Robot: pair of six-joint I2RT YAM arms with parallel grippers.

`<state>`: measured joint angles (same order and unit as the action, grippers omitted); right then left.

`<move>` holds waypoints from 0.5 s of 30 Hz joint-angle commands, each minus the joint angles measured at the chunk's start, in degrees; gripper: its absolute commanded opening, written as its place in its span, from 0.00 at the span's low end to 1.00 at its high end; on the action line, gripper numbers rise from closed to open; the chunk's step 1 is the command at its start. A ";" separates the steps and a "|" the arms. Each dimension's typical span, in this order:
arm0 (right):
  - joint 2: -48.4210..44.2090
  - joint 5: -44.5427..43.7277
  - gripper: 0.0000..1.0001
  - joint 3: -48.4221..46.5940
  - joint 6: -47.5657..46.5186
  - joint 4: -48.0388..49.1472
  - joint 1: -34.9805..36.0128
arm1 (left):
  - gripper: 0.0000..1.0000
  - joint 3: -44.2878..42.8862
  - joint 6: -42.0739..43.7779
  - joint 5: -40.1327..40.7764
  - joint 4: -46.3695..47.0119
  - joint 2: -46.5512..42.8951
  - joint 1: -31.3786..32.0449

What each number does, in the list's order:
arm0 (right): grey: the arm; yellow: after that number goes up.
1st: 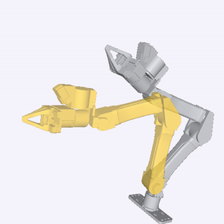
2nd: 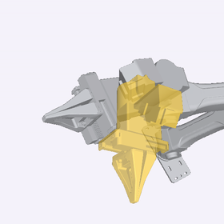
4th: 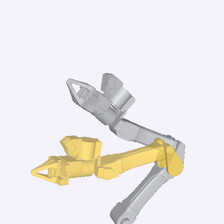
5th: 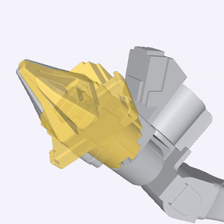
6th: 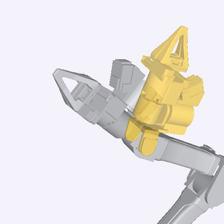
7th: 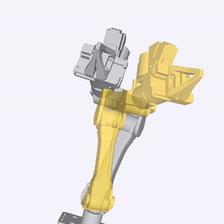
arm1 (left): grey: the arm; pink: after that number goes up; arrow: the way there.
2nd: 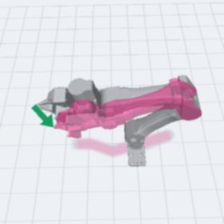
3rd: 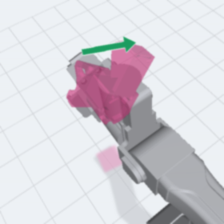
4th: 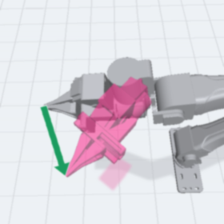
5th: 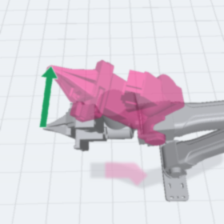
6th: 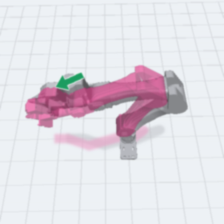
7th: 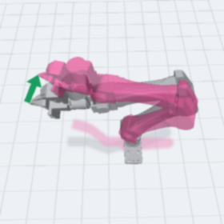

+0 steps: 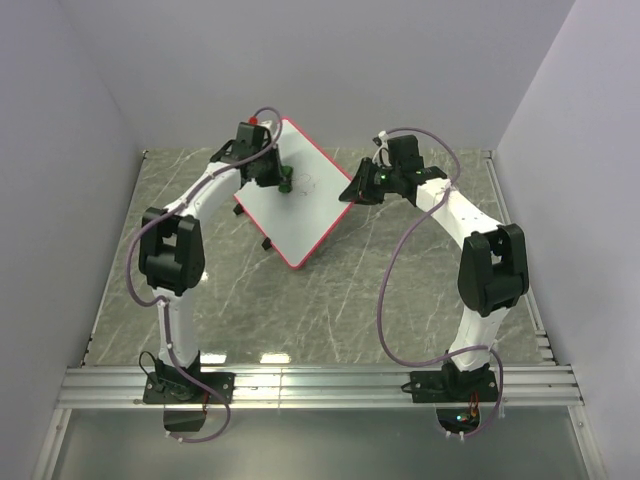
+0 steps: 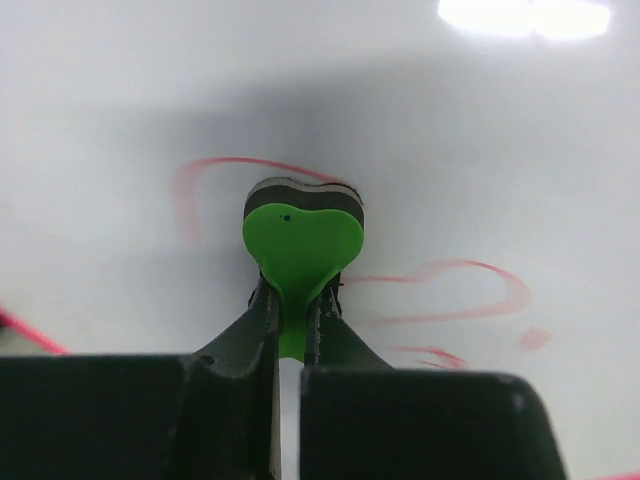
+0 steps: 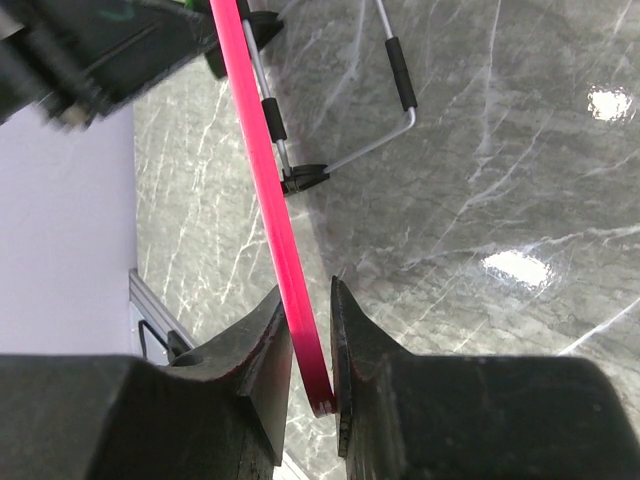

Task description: Erase the whiteboard

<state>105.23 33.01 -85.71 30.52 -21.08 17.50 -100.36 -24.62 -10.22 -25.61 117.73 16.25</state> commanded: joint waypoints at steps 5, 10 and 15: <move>0.50 -2.17 0.00 -1.91 -0.99 -3.18 1.84 | 0.00 -0.65 0.72 -10.26 -0.16 -2.94 11.52; 1.73 -1.99 0.00 -3.58 -1.08 -3.70 2.01 | 0.00 3.23 -0.43 -11.67 1.00 -4.44 12.58; 2.61 -1.81 0.00 -5.16 -1.34 -4.58 2.10 | 0.00 2.36 1.24 -7.72 -0.40 -3.83 11.27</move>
<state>106.43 32.95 -87.83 29.74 -23.66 17.54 -98.70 -24.25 -18.70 -24.47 112.79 28.01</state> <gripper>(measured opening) 0.251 0.075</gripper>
